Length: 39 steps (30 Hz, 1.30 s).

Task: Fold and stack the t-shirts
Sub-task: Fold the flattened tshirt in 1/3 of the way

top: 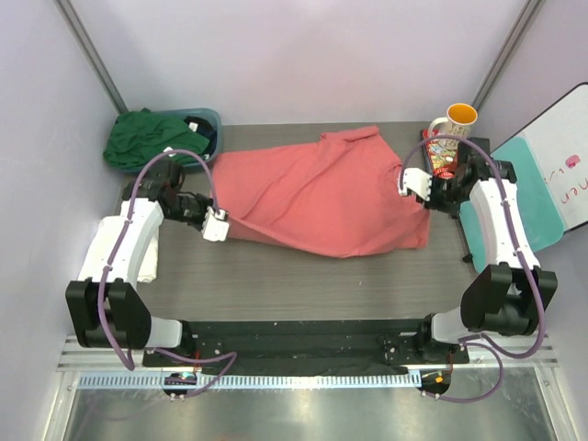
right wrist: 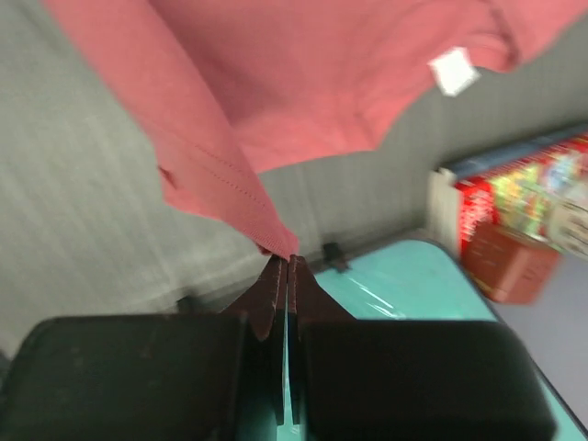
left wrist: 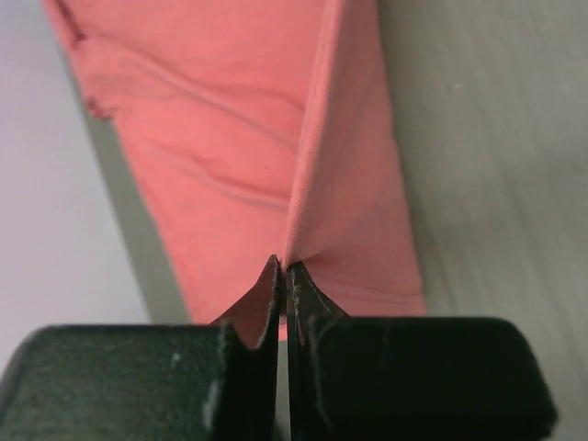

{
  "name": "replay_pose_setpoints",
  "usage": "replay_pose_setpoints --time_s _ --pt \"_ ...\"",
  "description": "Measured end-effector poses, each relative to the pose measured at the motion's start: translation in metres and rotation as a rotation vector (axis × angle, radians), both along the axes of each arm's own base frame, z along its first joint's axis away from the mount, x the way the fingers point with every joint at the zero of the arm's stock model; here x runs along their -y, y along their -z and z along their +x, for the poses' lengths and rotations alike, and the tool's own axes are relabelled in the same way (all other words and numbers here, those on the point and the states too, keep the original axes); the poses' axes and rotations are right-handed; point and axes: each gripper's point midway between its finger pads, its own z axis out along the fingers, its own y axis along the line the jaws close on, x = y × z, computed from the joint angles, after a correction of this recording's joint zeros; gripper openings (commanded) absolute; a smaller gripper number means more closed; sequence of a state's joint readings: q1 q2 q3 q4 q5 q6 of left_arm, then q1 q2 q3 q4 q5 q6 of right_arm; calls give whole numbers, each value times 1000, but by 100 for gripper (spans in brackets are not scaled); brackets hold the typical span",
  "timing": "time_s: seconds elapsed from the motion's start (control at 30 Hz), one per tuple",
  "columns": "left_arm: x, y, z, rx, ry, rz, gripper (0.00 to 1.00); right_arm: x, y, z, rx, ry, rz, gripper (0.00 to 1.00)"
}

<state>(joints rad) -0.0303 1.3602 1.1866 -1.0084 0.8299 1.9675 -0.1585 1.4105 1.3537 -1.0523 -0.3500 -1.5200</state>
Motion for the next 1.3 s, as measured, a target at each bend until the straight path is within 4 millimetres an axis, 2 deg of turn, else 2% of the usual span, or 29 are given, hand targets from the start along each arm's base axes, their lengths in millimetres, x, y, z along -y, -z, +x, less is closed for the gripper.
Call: replay_pose_setpoints --time_s 0.07,0.17,0.3,0.4,0.53,0.77,0.93,1.1,1.3 --pt "-2 9 -10 -62 1 13 0 -2 15 -13 -89 -33 -2 1" --pt "-4 16 -24 -126 -1 29 0 -4 23 -30 -158 -79 -16 1" --pt "-7 22 -38 -191 -2 47 0 -4 36 -45 -212 -122 -35 1" --pt "-11 27 -49 -245 -6 72 0 -5 51 -49 -230 -130 -35 1" --pt "-17 33 -58 -282 -11 113 0 -5 60 -30 -159 -115 -45 1" --pt "-28 48 -81 -319 -17 175 0 0 56 21 4 -67 -64 1" --pt "-32 59 -90 -355 -19 200 0 2 62 50 67 -45 -72 1" --pt "-35 70 -98 -389 -19 220 0 -3 71 66 80 -42 -71 1" --pt "-37 72 -101 -386 -21 232 0 -9 67 73 108 -56 -72 1"
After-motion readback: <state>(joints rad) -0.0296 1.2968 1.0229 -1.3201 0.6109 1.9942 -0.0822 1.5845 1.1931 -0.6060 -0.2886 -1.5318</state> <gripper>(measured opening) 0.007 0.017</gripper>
